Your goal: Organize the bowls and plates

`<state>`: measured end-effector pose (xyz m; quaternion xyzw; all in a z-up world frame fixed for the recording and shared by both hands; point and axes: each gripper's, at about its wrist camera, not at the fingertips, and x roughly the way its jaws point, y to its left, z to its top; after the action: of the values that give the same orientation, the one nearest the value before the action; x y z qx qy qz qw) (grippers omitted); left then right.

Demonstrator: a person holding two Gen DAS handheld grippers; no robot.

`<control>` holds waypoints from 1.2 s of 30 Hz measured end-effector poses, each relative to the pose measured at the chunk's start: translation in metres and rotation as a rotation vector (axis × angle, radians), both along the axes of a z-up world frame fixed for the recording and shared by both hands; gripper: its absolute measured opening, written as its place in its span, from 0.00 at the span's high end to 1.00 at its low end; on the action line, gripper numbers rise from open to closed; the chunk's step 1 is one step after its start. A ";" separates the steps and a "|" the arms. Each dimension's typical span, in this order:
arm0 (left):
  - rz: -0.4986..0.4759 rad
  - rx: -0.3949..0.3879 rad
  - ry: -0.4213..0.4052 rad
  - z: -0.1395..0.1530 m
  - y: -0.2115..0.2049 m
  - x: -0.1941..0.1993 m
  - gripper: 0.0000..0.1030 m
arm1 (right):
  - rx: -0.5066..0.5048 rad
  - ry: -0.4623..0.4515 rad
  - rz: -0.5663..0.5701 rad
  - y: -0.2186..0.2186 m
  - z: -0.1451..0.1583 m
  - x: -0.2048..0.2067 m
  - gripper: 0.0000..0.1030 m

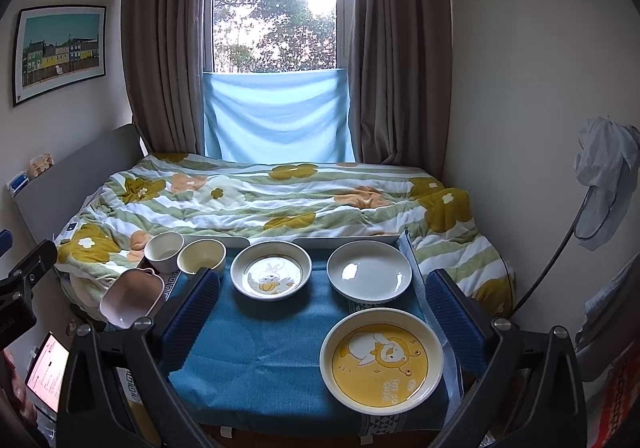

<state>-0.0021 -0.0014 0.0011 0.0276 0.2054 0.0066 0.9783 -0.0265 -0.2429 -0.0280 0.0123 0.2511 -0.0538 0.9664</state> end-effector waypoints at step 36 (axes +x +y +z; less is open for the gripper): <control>-0.146 -0.044 0.103 -0.014 -0.009 0.024 0.00 | 0.060 0.047 -0.025 -0.010 -0.006 0.003 0.00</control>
<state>0.0221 -0.0101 -0.0127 0.0214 0.2529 -0.0707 0.9647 -0.0239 -0.2530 -0.0337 0.0433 0.2749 -0.0584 0.9587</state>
